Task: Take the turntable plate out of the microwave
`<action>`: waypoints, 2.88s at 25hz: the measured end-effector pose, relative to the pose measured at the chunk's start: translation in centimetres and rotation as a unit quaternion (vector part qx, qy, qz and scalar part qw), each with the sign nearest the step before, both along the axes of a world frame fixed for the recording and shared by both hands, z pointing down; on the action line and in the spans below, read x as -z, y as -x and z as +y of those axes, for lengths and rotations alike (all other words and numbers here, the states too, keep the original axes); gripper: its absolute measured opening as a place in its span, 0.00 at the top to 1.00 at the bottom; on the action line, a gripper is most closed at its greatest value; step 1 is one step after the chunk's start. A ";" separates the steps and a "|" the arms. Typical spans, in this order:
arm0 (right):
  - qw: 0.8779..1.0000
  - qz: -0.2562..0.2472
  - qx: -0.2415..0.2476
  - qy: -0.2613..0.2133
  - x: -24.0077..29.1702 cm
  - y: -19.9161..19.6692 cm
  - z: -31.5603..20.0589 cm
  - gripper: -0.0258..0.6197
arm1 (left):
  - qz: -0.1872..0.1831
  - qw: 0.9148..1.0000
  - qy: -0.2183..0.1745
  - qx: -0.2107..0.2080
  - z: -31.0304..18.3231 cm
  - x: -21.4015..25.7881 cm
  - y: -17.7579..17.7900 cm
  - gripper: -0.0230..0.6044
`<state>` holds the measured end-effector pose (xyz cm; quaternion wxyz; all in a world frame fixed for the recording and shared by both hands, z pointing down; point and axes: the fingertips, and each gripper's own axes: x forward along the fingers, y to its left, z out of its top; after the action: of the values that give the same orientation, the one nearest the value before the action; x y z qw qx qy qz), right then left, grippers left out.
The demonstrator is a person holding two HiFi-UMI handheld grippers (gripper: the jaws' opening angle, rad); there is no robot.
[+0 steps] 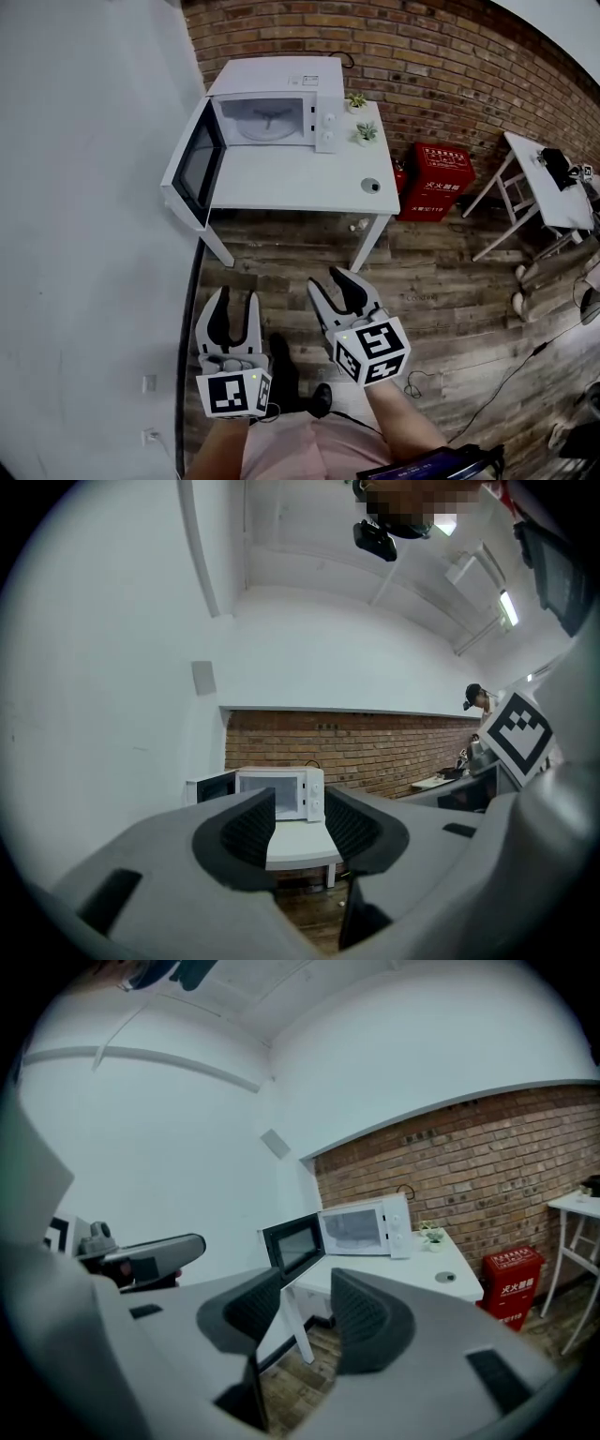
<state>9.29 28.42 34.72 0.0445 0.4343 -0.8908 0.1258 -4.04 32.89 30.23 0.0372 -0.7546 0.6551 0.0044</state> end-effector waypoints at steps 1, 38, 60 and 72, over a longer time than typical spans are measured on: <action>1.000 0.002 0.000 0.003 -0.4 0.2 -0.8 0.69 | 0.001 1.000 0.002 -0.001 -0.9 -0.3 0.2 0.71; 0.998 -0.010 -0.051 0.030 -2.9 8.9 -34.4 0.73 | 0.000 0.996 0.023 -0.081 -35.1 -2.8 7.4 0.71; 0.998 -0.017 0.048 0.048 -3.3 13.7 -51.4 0.73 | -0.017 1.000 0.018 -0.010 -51.7 -1.3 9.7 0.71; 0.993 -0.009 0.027 0.117 -9.4 15.7 -52.4 0.73 | -0.019 0.997 0.064 -0.038 -53.3 -5.1 11.2 0.71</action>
<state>-6.42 -24.01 44.11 0.0905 0.4007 -0.8818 0.2319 -15.27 -20.39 35.31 0.0009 -0.7799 0.6238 -0.0509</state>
